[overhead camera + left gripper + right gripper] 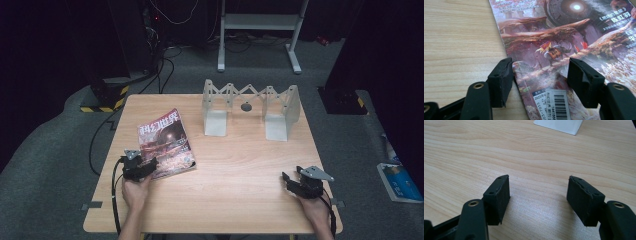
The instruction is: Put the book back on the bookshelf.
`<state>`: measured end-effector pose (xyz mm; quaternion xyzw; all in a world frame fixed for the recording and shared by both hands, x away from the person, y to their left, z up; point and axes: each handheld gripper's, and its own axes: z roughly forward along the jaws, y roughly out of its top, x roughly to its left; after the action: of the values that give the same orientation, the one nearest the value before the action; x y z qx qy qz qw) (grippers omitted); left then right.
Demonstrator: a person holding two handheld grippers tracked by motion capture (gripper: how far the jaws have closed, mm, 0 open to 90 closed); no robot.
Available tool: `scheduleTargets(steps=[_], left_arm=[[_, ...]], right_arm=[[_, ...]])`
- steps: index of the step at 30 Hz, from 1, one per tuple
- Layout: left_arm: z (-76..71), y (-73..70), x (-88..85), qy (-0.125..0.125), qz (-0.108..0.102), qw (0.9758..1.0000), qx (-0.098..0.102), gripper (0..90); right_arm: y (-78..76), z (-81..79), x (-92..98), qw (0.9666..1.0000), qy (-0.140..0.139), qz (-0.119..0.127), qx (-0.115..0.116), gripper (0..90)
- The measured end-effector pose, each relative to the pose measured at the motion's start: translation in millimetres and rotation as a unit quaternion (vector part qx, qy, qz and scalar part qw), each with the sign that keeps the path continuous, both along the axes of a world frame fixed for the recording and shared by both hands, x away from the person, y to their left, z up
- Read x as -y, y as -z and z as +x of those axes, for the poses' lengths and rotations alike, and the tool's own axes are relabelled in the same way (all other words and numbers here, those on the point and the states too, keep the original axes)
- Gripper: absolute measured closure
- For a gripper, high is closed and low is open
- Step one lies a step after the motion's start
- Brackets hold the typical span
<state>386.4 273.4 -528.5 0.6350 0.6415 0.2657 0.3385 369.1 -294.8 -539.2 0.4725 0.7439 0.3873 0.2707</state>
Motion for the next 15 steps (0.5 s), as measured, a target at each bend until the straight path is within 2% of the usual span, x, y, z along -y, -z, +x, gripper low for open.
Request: scheduleTargets(steps=[15], left_arm=[[-17.6,3.8,18.1,0.011,-0.002,0.9998,0.019,37.4]], right_arm=[[0.0,0.0,0.0,1.0000,-0.001,0.000,0.000,35.1]])
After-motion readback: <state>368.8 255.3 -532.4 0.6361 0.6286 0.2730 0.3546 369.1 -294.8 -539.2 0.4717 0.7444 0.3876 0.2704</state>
